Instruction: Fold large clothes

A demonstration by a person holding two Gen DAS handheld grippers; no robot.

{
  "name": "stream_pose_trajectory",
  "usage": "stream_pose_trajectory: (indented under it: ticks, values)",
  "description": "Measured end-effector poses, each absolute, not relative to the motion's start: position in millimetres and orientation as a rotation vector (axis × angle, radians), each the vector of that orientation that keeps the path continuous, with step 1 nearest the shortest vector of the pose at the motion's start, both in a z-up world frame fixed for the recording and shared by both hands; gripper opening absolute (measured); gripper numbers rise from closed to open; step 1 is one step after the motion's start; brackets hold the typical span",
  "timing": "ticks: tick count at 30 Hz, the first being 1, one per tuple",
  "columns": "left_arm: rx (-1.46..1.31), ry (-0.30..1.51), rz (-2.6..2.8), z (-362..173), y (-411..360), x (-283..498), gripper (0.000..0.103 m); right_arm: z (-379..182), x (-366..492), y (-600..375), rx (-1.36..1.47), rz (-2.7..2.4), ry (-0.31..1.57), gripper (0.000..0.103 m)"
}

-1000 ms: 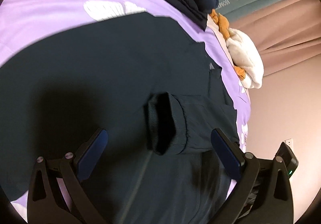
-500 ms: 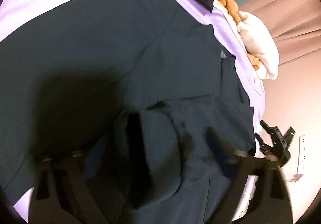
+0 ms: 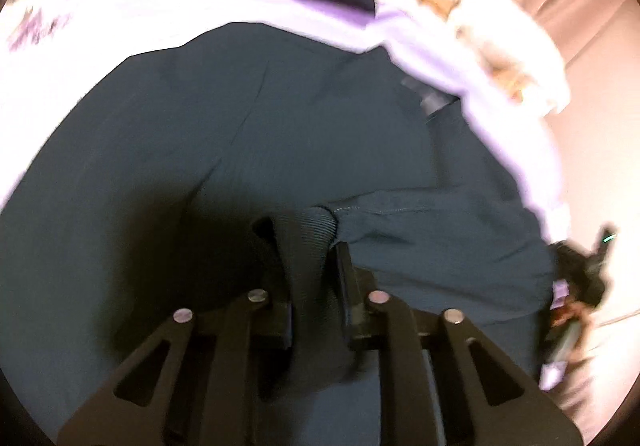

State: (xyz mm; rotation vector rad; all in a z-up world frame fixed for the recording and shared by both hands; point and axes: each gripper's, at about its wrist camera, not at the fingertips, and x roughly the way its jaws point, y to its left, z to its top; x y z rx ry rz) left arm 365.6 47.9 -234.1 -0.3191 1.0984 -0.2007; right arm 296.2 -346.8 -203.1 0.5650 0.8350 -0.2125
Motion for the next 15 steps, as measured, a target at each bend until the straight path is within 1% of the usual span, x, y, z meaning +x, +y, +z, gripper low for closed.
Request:
stream_pose_trajectory:
  ticks: [1,2,3,4,5,6,9,12,13,14,15]
  values:
    - [-0.317,1.121,-0.184,-237.8,49.4,369.1,0.034,-207.3,296.2,-351.5,0.565,-0.225,0.858,0.018]
    - [-0.322,1.139,-0.171,-241.7,54.7,370.9,0.043,-212.8,301.7,-350.1,0.554,-0.247,0.911,0.023]
    - [-0.326,1.135,-0.176,-240.9,61.4,369.0,0.047,-211.6,302.7,-348.7,0.532,-0.269,0.923,0.030]
    - [-0.319,1.131,-0.174,-239.0,65.8,366.2,0.050,-206.5,302.5,-345.7,0.499,-0.293,0.912,0.034]
    - [-0.292,1.118,-0.149,-233.2,72.2,361.0,0.060,-195.3,301.1,-339.0,0.434,-0.331,0.883,0.040]
    - [-0.265,1.095,-0.115,-227.6,78.5,355.5,0.065,-183.1,298.5,-331.2,0.363,-0.351,0.843,0.041]
    - [-0.278,1.025,-0.122,-213.6,91.3,343.4,0.065,-159.2,290.8,-304.9,0.272,-0.225,0.768,0.041]
    - [-0.223,0.976,-0.156,-207.6,71.0,338.1,0.061,-159.3,291.0,-270.0,0.238,-0.052,0.794,0.041]
    - [-0.206,0.970,-0.175,-209.4,60.2,338.0,0.057,-162.8,290.4,-259.8,0.217,-0.011,0.809,0.041]
    - [-0.200,0.980,-0.193,-213.2,52.4,336.1,0.039,-169.5,290.3,-247.1,0.181,0.030,0.840,0.041]
    - [-0.184,1.001,-0.188,-220.0,46.5,338.1,0.029,-176.8,289.1,-239.1,0.145,0.041,0.863,0.041]
